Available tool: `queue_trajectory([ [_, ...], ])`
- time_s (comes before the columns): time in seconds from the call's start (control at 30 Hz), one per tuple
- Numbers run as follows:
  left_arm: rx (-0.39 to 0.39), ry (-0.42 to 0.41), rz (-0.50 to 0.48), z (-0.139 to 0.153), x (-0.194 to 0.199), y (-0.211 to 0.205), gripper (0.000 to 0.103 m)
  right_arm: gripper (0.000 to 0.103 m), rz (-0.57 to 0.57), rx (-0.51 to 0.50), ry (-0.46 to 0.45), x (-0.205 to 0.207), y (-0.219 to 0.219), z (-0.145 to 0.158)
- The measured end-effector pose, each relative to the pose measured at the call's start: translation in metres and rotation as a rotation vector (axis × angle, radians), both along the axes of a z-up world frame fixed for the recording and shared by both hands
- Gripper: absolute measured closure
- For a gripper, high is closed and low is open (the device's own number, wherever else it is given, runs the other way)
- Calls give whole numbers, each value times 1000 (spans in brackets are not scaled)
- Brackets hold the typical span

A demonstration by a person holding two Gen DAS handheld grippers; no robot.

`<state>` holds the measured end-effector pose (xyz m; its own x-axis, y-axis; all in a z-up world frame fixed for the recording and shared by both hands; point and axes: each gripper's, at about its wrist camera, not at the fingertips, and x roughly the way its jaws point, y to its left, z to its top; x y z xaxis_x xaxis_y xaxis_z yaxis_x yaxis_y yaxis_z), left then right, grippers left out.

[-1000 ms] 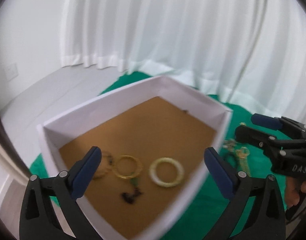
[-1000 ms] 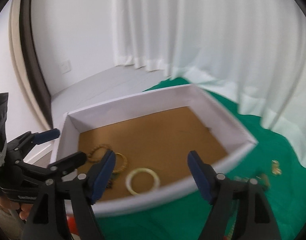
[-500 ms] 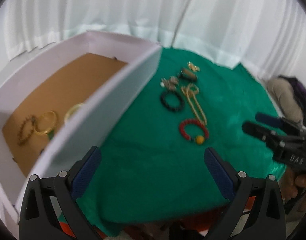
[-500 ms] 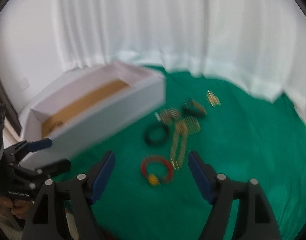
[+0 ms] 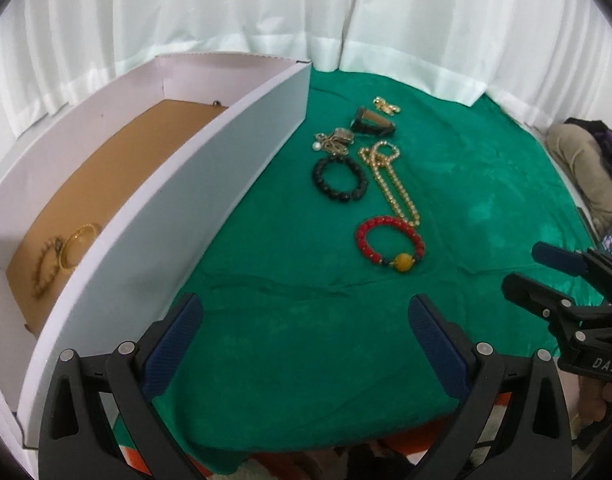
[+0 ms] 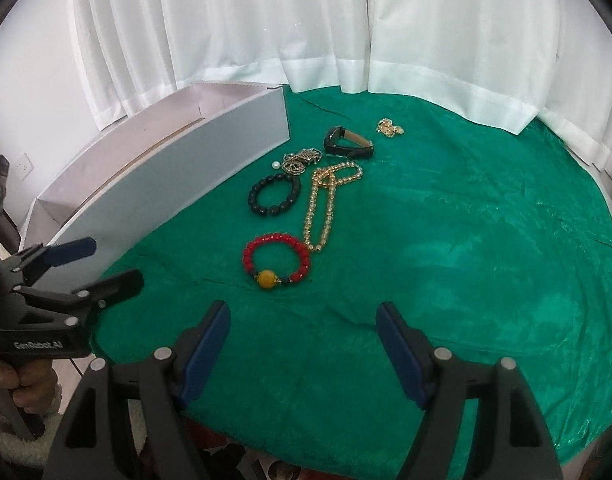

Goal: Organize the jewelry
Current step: 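Move the left gripper to the red bead bracelet and grasp its yellow bead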

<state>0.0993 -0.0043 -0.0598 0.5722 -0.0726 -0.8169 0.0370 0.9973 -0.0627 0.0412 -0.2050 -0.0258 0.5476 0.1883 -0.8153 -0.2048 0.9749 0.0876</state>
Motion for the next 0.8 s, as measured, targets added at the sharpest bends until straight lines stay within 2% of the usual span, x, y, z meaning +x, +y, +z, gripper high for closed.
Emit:
queue_trajectory([
  [0.23,23,6,-10,-3,4,-6,1,26,-5,9,12,-3,-3,-4],
  [0.63,109,5,-41,-10,17,-24,1,26,-32,8,21,-4,-13,-9],
  [0.73,95,17,-55,-15,22,-25,1,26,-34,13,21,-5,-16,-9],
  [0.8,21,19,-70,-19,29,-22,1,26,-38,16,19,-6,-18,-9],
])
